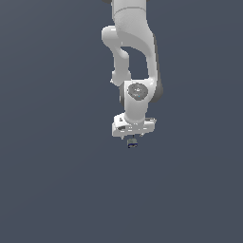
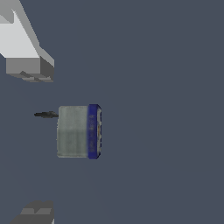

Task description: Pick up the object and move it to a goal position.

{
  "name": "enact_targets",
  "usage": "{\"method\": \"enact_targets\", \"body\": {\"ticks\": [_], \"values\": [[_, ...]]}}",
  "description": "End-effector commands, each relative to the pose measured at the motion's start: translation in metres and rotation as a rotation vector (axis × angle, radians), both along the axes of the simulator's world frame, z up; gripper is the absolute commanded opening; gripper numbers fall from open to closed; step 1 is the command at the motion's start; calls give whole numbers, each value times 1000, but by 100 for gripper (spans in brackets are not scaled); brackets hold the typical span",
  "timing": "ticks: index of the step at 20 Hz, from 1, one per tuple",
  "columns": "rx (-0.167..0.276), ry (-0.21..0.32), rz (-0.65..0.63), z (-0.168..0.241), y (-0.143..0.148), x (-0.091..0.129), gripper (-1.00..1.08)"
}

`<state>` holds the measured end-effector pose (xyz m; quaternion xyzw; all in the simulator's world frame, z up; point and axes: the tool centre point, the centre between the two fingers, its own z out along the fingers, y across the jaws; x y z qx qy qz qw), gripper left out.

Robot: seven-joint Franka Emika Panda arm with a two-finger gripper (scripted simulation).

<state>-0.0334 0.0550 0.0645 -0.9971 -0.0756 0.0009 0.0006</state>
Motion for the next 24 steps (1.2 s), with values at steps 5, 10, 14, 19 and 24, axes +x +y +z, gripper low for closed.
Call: {"method": "enact_targets", "body": {"ticks": [5,10,14,19,24], "values": [[0,0,2,-4,0,-1,100],[-1,-1,3,-22,0,-1,100],[-1,-2,4,-42,0,-2,100],[-1,-2,4,-52,0,-1,100],[-1,-2,4,-52,0,-1,-100]]}}
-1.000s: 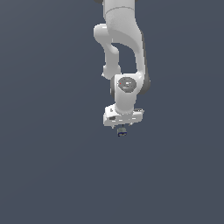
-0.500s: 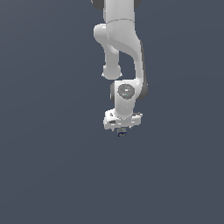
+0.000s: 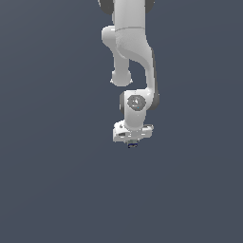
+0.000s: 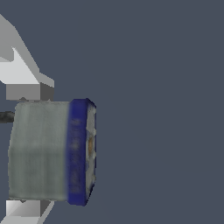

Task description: Pick up the object and move it to a goal position.

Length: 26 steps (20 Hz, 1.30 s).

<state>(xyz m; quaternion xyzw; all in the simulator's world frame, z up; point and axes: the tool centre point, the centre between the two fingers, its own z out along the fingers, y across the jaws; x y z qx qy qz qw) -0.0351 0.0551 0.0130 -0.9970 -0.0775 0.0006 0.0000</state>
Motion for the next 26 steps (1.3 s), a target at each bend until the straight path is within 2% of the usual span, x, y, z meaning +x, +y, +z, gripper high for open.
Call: {"method": "enact_targets", "body": {"ticks": [1,9,14,19,26], "values": [[0,-1,0,-1,0,1,-100],[0,-1,1,1,-1,0,-100],[0,-1,1,13,-14,1,-100],[0,-1,1,40,-44,1,-100],[1,-1,0,98,-108,3,-100]]}}
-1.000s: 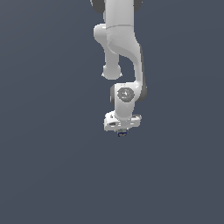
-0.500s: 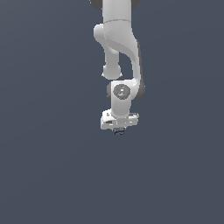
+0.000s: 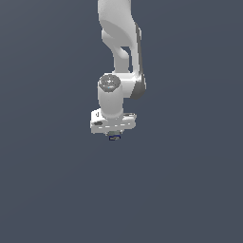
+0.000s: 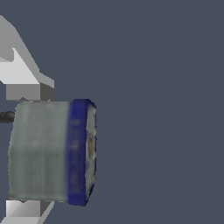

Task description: Pick up the object and move it to a goal position.

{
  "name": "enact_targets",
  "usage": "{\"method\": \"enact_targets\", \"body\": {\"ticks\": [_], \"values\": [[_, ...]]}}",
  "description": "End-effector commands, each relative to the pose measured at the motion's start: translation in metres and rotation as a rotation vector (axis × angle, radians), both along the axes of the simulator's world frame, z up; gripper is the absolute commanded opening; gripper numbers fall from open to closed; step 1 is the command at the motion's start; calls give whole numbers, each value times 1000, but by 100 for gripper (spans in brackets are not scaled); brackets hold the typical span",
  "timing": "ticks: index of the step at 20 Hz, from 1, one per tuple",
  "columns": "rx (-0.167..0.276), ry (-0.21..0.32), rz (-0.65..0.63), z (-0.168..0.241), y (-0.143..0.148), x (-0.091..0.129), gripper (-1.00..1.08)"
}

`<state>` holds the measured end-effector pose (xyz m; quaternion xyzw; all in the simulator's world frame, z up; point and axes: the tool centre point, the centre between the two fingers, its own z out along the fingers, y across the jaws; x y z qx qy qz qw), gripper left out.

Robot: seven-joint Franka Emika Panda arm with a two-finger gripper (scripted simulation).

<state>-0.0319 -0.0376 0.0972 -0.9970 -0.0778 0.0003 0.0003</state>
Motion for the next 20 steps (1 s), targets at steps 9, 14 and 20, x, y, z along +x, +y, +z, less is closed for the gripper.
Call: {"method": "enact_targets", "body": {"ticks": [9,14,20], "values": [[1,-1,0,85,-93,5,-100],[1,-1,0,107,-117,8,-100],[0,-1,0,116,-127,10,-100]]}}
